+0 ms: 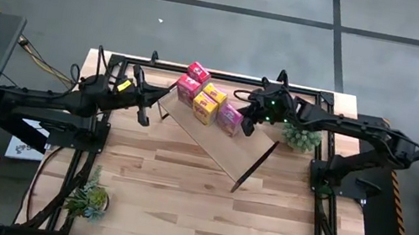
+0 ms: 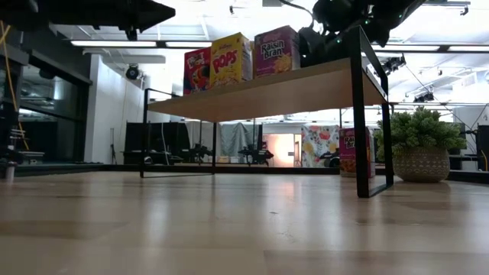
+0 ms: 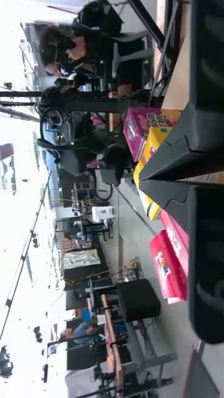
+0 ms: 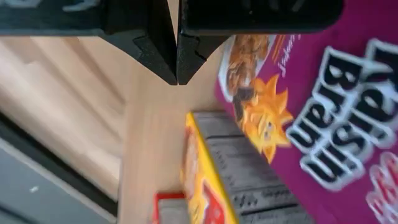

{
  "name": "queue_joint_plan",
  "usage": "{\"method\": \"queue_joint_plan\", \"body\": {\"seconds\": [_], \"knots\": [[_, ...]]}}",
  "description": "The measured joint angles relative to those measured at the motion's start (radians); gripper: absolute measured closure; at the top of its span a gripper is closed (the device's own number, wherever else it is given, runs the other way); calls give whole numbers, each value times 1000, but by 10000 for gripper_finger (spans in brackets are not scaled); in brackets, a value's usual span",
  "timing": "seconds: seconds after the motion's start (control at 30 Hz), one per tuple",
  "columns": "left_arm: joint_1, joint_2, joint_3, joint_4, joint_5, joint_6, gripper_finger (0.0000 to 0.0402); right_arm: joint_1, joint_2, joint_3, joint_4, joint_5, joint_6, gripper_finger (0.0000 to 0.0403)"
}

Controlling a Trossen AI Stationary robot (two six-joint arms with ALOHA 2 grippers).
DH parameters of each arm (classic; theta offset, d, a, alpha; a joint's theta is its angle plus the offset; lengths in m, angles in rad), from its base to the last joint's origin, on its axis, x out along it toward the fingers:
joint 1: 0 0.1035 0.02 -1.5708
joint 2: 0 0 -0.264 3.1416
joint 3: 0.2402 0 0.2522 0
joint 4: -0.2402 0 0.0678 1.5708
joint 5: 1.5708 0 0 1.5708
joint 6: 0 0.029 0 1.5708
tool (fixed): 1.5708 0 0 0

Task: Stack cereal on shelf
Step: Put the bottom purple cereal box on the shelf

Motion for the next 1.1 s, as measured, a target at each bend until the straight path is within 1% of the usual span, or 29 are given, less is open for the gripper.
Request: {"method": "queue_joint_plan", "body": {"seconds": [0.1,0.2,0.37,0.8,0.9,1.1], "knots": [[0,0,0,-1,0,14,401,-6,16,0,2,-51,1,403],[0,0,0,-2,0,15,401,-6,18,0,14,-66,0,403],[0,0,0,-12,0,31,401,-5,18,0,44,-137,23,403],[0,0,0,-18,1,30,401,-2,18,0,28,-191,84,403],[0,0,0,-22,1,31,401,11,18,0,28,-215,87,403],[0,0,0,-22,2,31,401,45,18,0,29,-215,90,403]]}}
